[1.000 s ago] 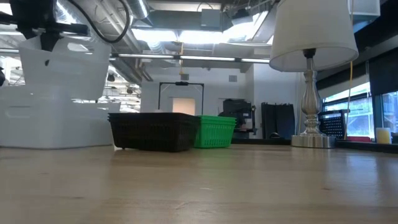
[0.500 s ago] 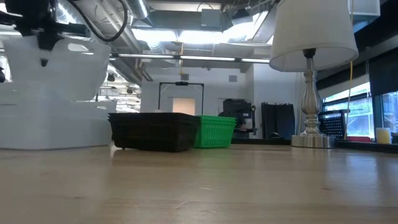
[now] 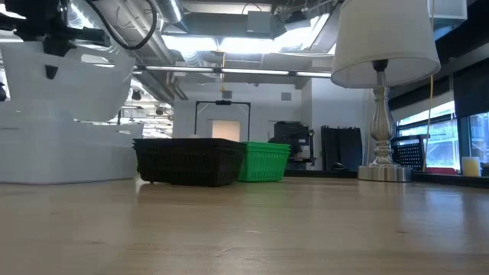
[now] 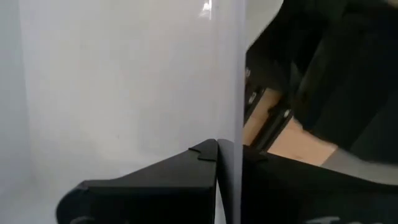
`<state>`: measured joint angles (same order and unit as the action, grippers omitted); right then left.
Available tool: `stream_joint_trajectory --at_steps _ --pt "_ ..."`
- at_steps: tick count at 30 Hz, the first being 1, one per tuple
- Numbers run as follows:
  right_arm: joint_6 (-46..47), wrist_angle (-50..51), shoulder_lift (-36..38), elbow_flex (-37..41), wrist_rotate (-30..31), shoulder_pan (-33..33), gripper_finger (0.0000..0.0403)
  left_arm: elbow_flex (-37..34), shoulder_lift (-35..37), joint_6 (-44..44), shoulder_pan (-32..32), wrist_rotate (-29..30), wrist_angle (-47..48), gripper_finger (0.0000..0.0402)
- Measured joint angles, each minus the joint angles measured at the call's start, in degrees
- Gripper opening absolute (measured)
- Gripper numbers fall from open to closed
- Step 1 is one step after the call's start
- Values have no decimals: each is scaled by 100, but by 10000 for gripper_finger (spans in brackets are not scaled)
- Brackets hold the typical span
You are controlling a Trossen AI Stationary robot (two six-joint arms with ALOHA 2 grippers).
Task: Stack baskets by color
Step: Stack the right white bin on the left white bins
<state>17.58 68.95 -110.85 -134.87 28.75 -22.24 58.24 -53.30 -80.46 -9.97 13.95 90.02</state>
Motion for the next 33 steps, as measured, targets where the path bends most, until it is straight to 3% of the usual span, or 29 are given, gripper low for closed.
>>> stream_joint_trajectory --at_steps 11,19,28,33 --pt "-8 138 0 0 -2 0 74 -709 0 232 4 -411 -90 0" --pt "-8 286 0 0 9 0 74 -715 0 687 5 -1204 -1214 0" --pt "-30 298 0 0 10 0 74 -701 0 1426 1 -1058 -2352 0" --pt "-97 301 0 0 -12 0 74 -376 7 1200 138 -966 -1745 0"
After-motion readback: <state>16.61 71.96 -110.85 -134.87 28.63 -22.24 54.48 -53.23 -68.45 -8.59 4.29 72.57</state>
